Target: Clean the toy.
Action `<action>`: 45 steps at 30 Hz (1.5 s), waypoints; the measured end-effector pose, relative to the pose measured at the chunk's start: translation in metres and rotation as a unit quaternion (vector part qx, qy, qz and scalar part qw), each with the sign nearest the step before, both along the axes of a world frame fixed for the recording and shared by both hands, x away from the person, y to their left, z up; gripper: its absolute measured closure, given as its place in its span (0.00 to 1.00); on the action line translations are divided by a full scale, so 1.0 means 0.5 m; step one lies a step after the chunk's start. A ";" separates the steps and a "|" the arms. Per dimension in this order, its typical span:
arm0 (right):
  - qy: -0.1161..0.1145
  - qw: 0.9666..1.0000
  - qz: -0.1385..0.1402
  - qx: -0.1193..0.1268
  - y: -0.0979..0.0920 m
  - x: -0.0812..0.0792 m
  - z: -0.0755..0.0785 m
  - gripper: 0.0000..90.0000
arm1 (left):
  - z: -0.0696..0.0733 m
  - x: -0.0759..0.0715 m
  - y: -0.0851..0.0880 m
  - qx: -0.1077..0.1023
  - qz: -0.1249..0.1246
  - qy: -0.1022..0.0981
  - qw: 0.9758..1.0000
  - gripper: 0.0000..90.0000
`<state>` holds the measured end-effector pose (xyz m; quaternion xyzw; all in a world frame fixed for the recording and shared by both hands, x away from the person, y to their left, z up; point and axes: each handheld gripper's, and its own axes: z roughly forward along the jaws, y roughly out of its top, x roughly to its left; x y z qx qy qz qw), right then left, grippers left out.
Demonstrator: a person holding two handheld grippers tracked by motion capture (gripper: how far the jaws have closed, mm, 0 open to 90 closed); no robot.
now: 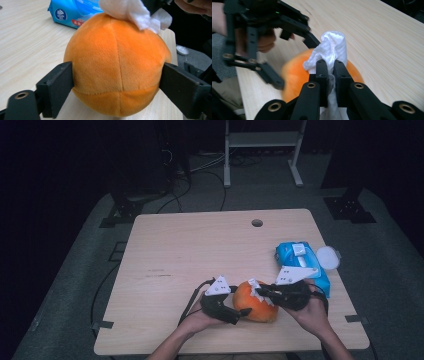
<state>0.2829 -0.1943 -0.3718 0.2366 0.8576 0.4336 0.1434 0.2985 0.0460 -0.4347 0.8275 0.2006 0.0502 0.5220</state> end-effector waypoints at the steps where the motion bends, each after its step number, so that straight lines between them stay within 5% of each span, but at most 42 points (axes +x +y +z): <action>1: 0.000 1.000 0.007 0.001 0.009 -0.004 0.000 0.92 | 0.003 -0.002 0.000 0.003 -0.001 -0.006 1.000 0.25; 6: -0.001 0.999 0.053 -0.010 0.066 -0.032 -0.004 0.92 | 0.007 -0.014 -0.003 0.023 -0.009 -0.037 0.999 0.32; 10: -0.010 0.999 0.031 -0.007 0.047 -0.019 0.007 0.93 | 0.010 -0.012 0.000 0.021 -0.008 -0.043 0.999 0.35; 14: 0.003 1.000 -0.005 0.001 0.007 0.002 0.009 0.93 | 0.006 -0.009 -0.001 0.012 -0.011 -0.033 0.999 0.31; 18: 0.008 1.000 0.006 0.007 0.023 -0.003 -0.001 0.93 | 0.002 -0.006 -0.006 0.001 -0.005 -0.004 1.000 0.18; 23: 0.030 0.998 0.048 0.016 0.067 -0.014 -0.010 0.93 | 0.006 -0.020 -0.011 0.022 -0.017 -0.044 0.999 0.33; 29: 0.012 1.000 -0.003 0.011 0.030 0.005 0.003 0.93 | 0.006 -0.022 -0.008 0.028 -0.023 -0.057 0.998 0.34; 33: 0.024 0.999 -0.029 0.019 -0.006 0.018 0.001 0.93 | 0.005 -0.019 -0.008 0.030 -0.025 -0.057 0.998 0.34; 39: 0.028 0.999 0.002 0.021 0.035 0.000 -0.010 0.92 | 0.001 -0.018 -0.012 0.031 -0.036 -0.041 0.998 0.20; 45: 0.021 1.000 0.023 0.003 0.056 -0.008 -0.009 0.92 | 0.002 -0.011 0.004 0.037 -0.041 -0.049 0.997 0.33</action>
